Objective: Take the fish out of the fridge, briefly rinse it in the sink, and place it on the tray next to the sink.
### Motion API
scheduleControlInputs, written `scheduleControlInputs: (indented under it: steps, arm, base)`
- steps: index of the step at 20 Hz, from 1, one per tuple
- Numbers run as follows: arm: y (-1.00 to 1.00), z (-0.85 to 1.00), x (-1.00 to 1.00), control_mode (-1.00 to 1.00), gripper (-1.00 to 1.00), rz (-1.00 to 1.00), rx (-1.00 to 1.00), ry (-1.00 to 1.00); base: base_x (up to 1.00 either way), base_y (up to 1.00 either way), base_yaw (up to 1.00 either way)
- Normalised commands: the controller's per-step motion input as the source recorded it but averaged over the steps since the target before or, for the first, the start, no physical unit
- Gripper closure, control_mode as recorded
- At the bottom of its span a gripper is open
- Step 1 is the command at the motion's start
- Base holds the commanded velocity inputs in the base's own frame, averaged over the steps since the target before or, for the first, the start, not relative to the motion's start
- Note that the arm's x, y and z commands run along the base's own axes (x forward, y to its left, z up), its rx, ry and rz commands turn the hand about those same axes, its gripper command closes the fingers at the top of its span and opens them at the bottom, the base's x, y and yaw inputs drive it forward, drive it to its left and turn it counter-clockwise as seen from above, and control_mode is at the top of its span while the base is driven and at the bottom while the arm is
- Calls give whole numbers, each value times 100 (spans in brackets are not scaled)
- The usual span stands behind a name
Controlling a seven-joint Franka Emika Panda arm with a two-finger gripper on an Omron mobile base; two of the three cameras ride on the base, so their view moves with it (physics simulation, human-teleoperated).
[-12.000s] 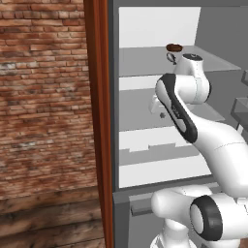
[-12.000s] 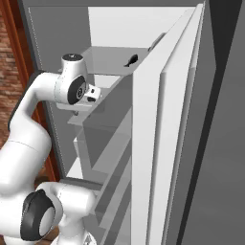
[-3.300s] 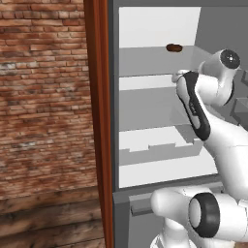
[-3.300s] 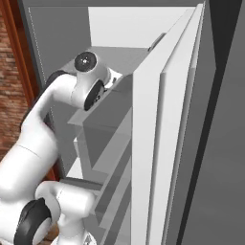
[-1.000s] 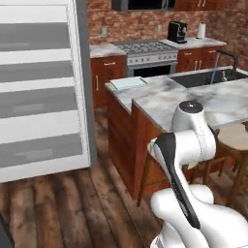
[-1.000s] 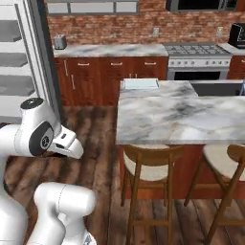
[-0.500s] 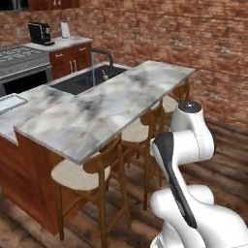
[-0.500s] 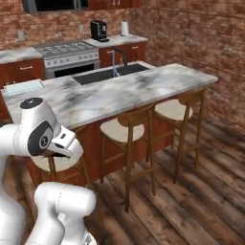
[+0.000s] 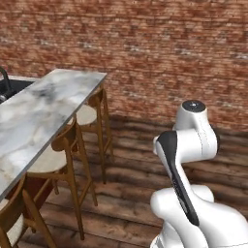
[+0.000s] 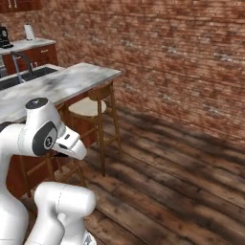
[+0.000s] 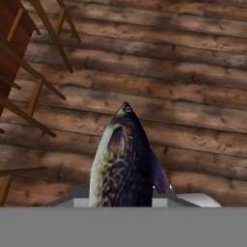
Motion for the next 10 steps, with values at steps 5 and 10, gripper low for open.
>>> scheduleControlInputs:
  steps: [5, 10]
  arm:
    - [0, 0, 0, 100, 100, 0, 0, 0]
    - [0, 0, 0, 100, 100, 0, 0, 0]
  base:
    - [7, 2, 8]
    - [-21, 6, 56]
